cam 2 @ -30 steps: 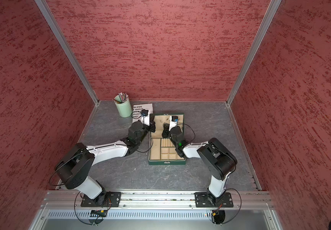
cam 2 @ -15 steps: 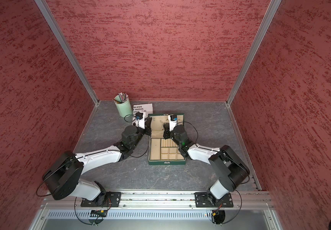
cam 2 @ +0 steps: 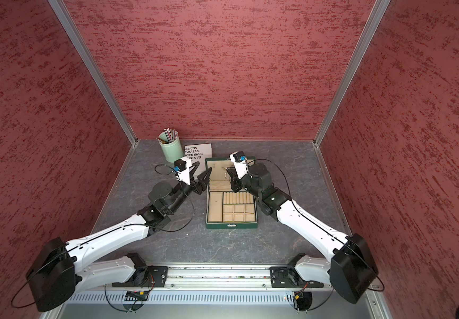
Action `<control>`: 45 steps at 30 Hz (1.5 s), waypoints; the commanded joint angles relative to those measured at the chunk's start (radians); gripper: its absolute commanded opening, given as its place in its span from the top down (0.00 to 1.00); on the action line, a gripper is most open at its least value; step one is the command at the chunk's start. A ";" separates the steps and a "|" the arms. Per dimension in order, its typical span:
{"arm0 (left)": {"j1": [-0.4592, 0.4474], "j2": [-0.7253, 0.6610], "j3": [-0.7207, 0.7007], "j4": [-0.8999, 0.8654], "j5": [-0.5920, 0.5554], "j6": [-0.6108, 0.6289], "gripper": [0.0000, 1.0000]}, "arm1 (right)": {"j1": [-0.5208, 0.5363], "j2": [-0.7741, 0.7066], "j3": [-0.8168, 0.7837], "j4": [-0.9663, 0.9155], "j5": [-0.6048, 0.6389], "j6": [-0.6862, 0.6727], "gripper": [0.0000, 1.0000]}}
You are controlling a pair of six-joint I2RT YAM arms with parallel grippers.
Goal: Put jewelry chain into jewelry box
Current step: Hang the necklace on the jewelry box clasp.
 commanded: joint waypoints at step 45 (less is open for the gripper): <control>-0.159 0.248 0.062 0.091 0.270 0.273 0.57 | 0.035 -0.261 0.173 -0.470 -0.121 -0.178 1.00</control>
